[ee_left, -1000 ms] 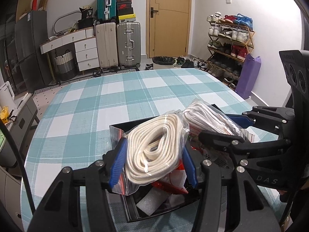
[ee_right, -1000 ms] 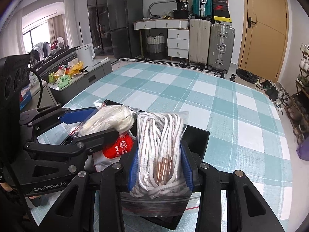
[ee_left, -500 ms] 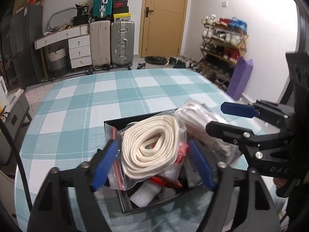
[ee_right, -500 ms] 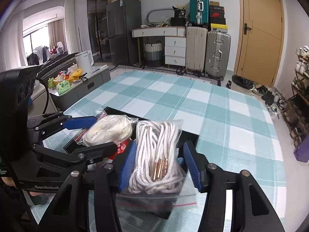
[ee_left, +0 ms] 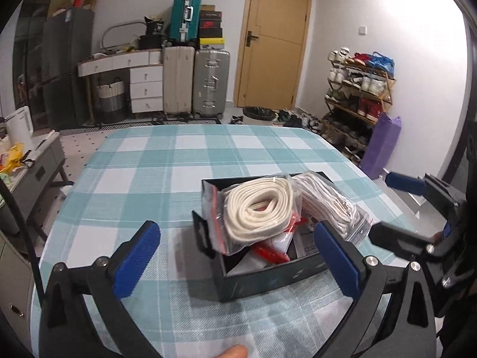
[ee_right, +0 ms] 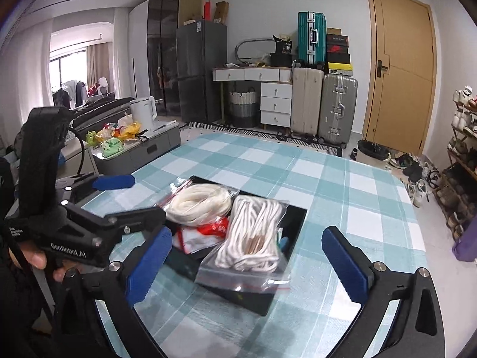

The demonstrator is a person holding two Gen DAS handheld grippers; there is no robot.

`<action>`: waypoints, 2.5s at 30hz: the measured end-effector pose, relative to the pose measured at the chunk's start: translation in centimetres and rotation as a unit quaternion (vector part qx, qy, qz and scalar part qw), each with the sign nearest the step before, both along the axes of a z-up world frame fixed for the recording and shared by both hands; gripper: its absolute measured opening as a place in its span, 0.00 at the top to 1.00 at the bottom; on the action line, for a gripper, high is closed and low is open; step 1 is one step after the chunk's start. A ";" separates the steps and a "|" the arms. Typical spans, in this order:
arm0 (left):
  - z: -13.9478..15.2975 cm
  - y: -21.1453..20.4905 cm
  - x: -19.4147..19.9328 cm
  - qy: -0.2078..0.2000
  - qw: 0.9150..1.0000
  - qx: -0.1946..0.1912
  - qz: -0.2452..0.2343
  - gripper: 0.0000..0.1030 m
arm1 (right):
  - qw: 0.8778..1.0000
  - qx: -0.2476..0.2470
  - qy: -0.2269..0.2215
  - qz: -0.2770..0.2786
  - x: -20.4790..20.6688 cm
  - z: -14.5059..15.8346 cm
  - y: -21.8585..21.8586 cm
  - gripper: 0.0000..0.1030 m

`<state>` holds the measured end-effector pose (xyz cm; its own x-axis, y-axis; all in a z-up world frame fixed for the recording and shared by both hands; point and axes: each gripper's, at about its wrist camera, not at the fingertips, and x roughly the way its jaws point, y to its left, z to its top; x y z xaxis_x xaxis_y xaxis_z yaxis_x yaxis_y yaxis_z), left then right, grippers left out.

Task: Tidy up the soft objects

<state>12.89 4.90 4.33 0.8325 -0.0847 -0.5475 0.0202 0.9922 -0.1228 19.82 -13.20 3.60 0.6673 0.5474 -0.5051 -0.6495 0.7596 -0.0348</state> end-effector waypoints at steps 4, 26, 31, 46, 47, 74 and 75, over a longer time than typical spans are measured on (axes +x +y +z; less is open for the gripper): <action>-0.3 -0.2 -1.0 -0.016 1.000 0.014 0.006 0.00 | 1.000 0.000 -0.002 0.001 -1.0 -0.9 0.1 0.01; -2.4 -0.5 -1.3 -0.039 0.999 0.029 0.023 0.00 | 0.998 0.052 -0.015 -0.016 -1.9 -3.1 -2.2 0.01; -2.7 -0.4 -1.3 -0.042 0.998 0.032 0.025 0.00 | 0.998 0.052 -0.017 -0.022 -1.9 -3.3 -2.4 0.01; -2.8 -0.3 -1.3 -0.034 0.999 0.030 0.029 0.00 | 0.997 0.059 -0.030 -0.026 -2.4 -3.4 -3.0 0.01; -2.8 -0.2 -1.1 -0.033 0.999 0.031 0.028 0.00 | 0.997 0.060 -0.033 -0.025 -2.4 -3.3 -3.0 0.01; -2.4 -0.5 -1.4 -0.041 0.998 0.025 0.027 0.00 | 0.997 0.067 -0.043 -0.021 -2.8 -3.2 -3.2 0.00; -2.4 -0.5 -1.4 -0.041 0.999 0.025 0.026 0.00 | 0.997 0.067 -0.043 -0.021 -2.9 -3.2 -3.2 0.00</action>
<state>11.49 4.37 1.93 0.8770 -0.0145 -0.4803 -0.0236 0.9970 -0.0734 16.95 -16.43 0.39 0.7287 0.5768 -0.3691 -0.6158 0.7877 0.0152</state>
